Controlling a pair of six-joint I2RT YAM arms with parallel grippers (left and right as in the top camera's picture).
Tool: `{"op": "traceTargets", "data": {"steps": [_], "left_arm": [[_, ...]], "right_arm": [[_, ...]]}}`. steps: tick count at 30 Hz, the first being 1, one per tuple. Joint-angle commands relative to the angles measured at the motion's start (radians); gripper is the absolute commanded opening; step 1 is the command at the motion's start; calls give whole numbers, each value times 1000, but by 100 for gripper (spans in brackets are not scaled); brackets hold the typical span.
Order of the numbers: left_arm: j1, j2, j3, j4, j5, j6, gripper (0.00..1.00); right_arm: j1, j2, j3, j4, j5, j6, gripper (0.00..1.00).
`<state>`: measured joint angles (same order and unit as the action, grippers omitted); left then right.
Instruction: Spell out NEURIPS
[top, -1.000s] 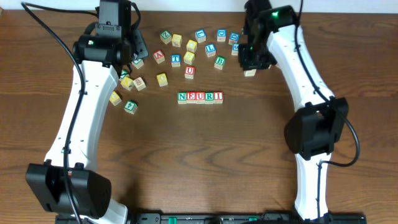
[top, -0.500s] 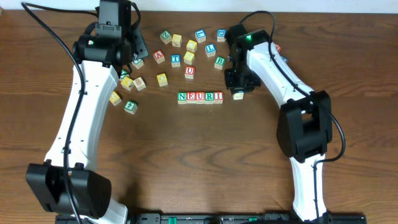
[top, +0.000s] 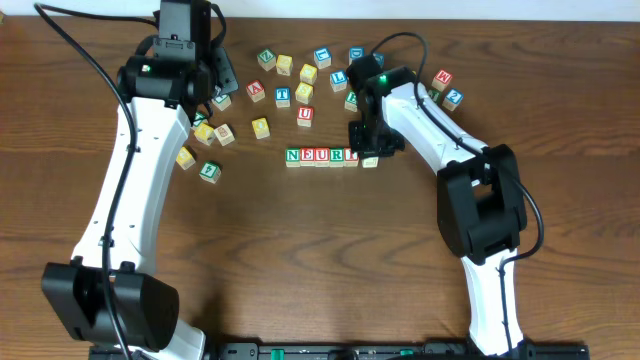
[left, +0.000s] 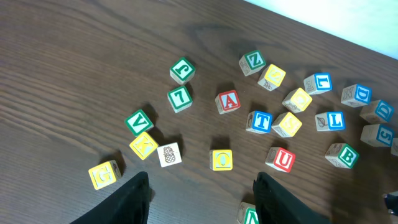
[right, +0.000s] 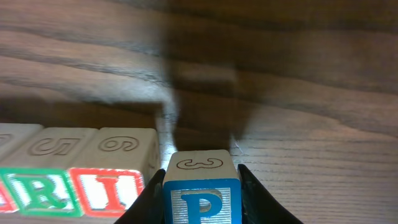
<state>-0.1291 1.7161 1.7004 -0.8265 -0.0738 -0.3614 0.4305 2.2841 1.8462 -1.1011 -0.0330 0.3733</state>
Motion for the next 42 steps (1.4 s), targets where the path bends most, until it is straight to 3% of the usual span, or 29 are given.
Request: {"op": "traceTargets", "data": {"steps": [1, 15, 35, 38, 42], "left_arm": [[2, 8, 5, 1, 2, 13, 53], [2, 8, 5, 1, 2, 13, 53], [2, 8, 5, 1, 2, 13, 53], [2, 8, 5, 1, 2, 13, 53], [2, 8, 5, 1, 2, 13, 53]], "right_arm": [[6, 9, -8, 10, 5, 24, 24], [5, 9, -8, 42, 53, 38, 30], [-8, -49, 77, 4, -14, 17, 28], [-15, -86, 77, -3, -13, 14, 34], [-26, -104, 77, -18, -11, 14, 35]]}}
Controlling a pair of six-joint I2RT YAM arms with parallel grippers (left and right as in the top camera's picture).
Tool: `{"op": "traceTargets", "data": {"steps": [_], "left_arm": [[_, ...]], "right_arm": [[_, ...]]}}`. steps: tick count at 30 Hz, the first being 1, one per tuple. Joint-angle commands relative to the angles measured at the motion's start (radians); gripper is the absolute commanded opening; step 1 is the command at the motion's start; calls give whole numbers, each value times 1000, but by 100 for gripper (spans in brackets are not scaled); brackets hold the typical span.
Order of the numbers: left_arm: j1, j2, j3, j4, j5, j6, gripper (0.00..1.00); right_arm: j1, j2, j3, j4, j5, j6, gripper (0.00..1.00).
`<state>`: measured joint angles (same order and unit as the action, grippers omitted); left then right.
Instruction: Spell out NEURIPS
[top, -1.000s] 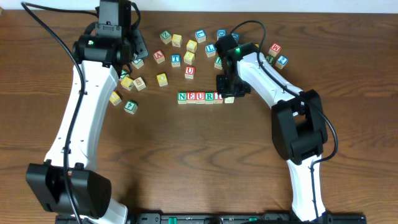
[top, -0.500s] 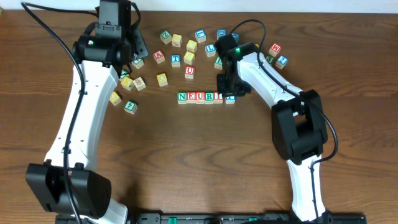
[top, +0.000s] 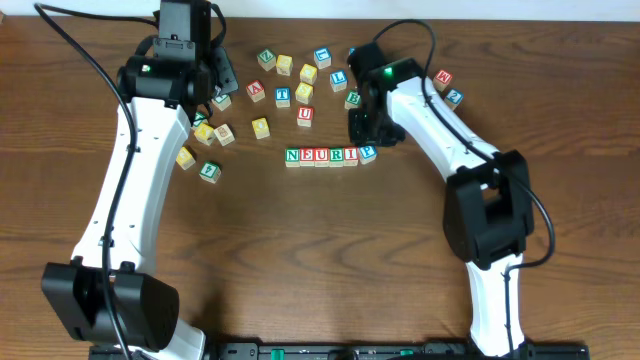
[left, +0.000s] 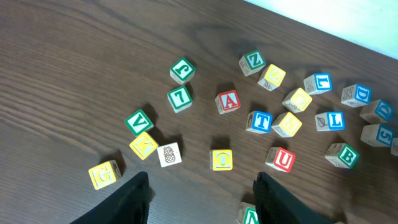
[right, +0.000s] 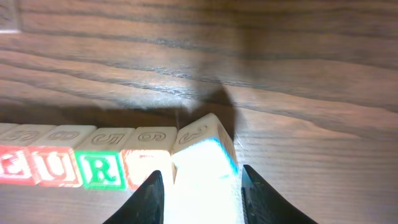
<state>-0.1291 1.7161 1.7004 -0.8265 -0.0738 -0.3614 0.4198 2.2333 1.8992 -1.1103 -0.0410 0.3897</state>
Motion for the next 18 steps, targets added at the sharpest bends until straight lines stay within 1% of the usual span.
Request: {"op": "traceTargets", "data": {"steps": [1, 9, 18], "left_arm": [[2, 8, 5, 1, 2, 13, 53], [2, 8, 5, 1, 2, 13, 53], [2, 8, 5, 1, 2, 13, 53]], "right_arm": [[-17, -53, 24, -14, -3, -2, 35], [-21, -50, 21, -26, 14, -2, 35], [-46, -37, 16, 10, 52, -2, 40]]}}
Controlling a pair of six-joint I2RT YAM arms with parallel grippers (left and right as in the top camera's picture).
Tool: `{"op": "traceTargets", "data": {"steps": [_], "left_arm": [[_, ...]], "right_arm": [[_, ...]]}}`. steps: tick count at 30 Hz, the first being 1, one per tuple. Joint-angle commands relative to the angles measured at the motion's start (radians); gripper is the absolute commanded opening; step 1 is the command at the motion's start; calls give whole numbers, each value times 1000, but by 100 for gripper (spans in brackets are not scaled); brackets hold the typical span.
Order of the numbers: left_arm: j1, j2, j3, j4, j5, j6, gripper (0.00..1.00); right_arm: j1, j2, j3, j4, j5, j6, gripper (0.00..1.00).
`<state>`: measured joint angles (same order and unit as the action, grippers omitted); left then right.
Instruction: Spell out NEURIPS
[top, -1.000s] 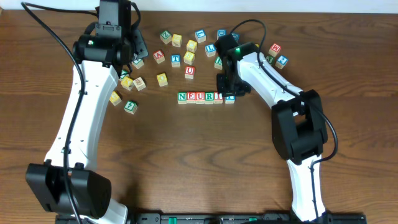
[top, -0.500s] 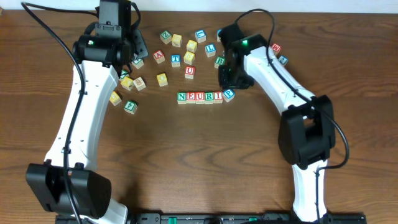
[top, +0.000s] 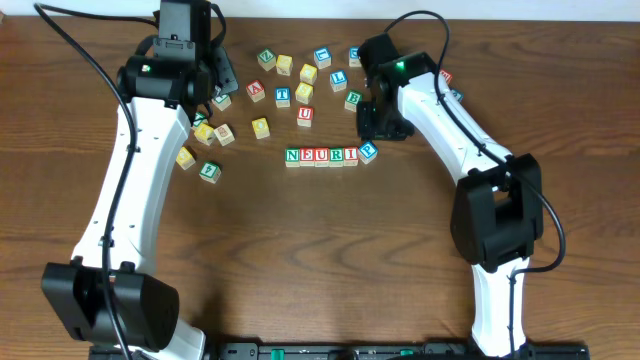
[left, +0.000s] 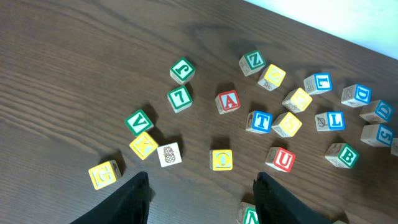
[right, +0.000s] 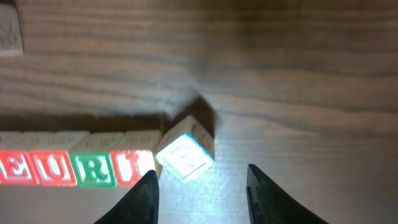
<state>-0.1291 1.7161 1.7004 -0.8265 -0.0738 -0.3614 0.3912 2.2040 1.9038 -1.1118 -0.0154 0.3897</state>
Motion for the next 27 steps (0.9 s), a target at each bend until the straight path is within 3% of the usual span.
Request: {"op": "traceTargets", "data": {"steps": [1, 11, 27], "left_arm": [[2, 8, 5, 1, 2, 13, 53], [2, 8, 5, 1, 2, 13, 53], [2, 8, 5, 1, 2, 13, 53]], "right_arm": [[-18, 1, 11, 16, 27, -2, 40], [-26, 77, 11, 14, 32, -2, 35], [-53, 80, -9, -15, 31, -2, 37]]}}
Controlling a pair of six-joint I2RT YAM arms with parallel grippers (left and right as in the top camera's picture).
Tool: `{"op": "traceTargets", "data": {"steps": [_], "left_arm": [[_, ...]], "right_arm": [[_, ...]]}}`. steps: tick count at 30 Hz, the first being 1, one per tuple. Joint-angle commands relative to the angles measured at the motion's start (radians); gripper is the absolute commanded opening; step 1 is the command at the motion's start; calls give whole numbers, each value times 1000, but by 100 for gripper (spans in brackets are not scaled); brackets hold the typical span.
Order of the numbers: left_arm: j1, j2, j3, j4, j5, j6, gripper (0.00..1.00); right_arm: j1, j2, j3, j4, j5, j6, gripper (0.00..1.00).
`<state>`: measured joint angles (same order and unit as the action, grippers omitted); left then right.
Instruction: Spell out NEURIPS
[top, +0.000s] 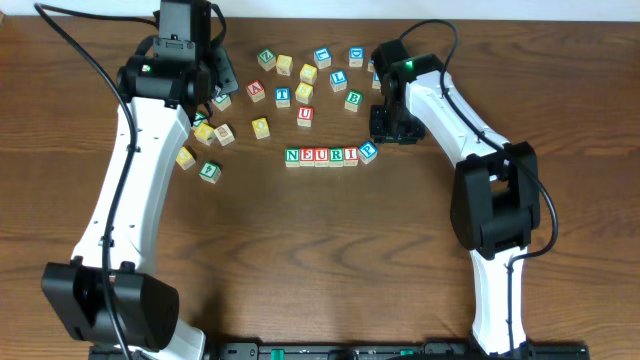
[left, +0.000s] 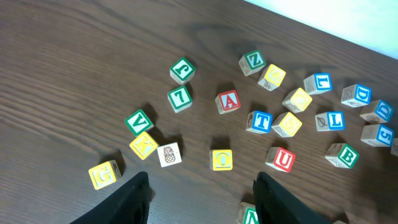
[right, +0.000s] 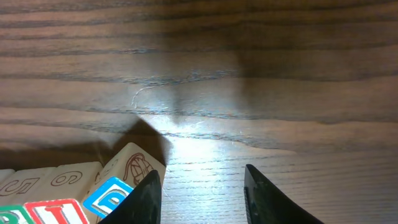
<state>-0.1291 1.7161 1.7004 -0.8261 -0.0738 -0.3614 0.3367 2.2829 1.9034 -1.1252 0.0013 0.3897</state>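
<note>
The row N, E, U, R, I (top: 320, 155) lies in the middle of the table. At its right end sits a blue P block (top: 368, 151), turned askew, one corner against the I. In the right wrist view the P block (right: 112, 193) is at the lower left, outside the fingers. My right gripper (top: 392, 130) (right: 202, 196) hovers open just right of and behind the P, holding nothing. Far over on the left my left gripper (top: 215, 85) (left: 202, 199) is open over the loose blocks.
Loose letter blocks (top: 300, 80) are scattered behind the row, among them a red A (left: 228, 101), a blue T (left: 258, 122) and a red U (left: 282, 159). More blocks (top: 205, 140) lie at the left. A few blocks (top: 447, 85) sit beyond the right arm.
My right gripper has shifted to the right and nearer the tabletop, so the P block now shows at the lower left of its view instead of between the fingers. The left arm has not moved.
My right gripper first held the blue P on the table at the right end of N, E, U, R, I. Then it stood open around the P, which touched the I at an angle. Then it was higher above the skewed block, and now it is off to the right.
</note>
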Motion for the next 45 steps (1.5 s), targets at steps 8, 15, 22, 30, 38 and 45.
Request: {"op": "traceTargets", "data": {"steps": [8, 15, 22, 30, 38, 45], "left_arm": [[2, 8, 5, 1, 2, 13, 53], [2, 8, 5, 0, 2, 13, 53], [2, 8, 5, 0, 2, 13, 53], [2, 8, 5, 0, 2, 13, 53], [2, 8, 5, 0, 2, 13, 53], [2, 8, 5, 0, 2, 13, 53]], "right_arm": [[5, 2, -51, -2, -3, -2, 33], [5, 2, -51, -16, -16, -2, 32], [10, 2, -51, -32, -28, -2, 31], [27, 2, -51, -21, -30, -18, 31], [23, 2, -51, -6, -27, -55, 31], [31, 2, -51, -6, -31, -100, 29]]}}
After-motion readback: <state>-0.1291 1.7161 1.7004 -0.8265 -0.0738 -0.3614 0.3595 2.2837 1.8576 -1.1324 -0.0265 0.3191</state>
